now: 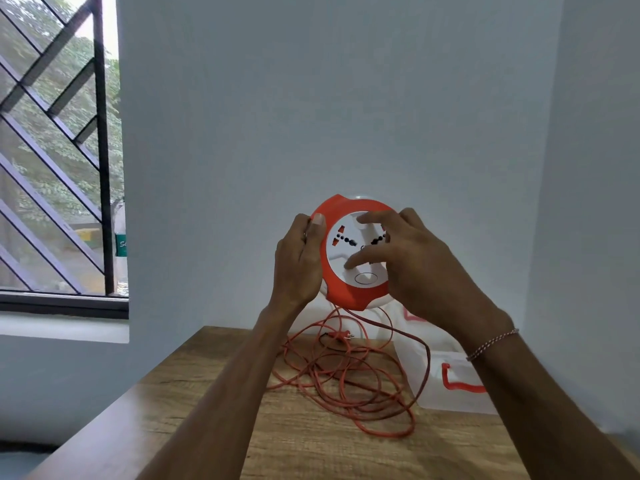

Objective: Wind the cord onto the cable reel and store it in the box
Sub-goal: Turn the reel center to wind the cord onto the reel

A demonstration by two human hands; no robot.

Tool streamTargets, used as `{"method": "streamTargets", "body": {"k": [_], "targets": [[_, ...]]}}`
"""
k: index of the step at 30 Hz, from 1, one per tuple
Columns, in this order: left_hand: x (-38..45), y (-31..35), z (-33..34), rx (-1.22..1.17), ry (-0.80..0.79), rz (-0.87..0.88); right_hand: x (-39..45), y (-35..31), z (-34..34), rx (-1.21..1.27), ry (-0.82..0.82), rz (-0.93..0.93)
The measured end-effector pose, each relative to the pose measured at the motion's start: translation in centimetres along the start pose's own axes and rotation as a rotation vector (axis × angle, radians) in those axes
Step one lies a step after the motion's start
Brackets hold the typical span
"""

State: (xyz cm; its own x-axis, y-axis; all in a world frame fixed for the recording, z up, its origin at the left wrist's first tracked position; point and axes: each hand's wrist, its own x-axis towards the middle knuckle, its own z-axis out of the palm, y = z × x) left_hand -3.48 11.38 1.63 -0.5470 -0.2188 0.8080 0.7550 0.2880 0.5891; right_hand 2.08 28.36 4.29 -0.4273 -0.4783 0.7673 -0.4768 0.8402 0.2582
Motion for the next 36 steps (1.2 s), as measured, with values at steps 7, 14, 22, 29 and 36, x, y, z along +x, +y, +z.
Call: {"method": "streamTargets", "body": {"k": [7,14,22,29,36], "targets": [[-0.1,0.1,0.0,0.008,-0.009,0.026,-0.2,-1.1,0.0,-0.176,-0.049,0.012],[-0.1,-0.1,0.0,-0.002,-0.022,0.02,-0.7,-0.4,1.0,-0.16,0.083,0.066],[-0.2,0.0,0.2,0.008,-0.01,0.033,-0.1,-0.5,1.4,0.018,0.228,0.249],[-0.2,0.1,0.2,0.01,0.002,0.011,-0.2,0.1,0.5,0.02,0.305,0.117],[-0.3,0.7,0.1,0.022,0.023,0.024,-0.3,-0.2,0.2,0.003,0.026,0.021]]}}
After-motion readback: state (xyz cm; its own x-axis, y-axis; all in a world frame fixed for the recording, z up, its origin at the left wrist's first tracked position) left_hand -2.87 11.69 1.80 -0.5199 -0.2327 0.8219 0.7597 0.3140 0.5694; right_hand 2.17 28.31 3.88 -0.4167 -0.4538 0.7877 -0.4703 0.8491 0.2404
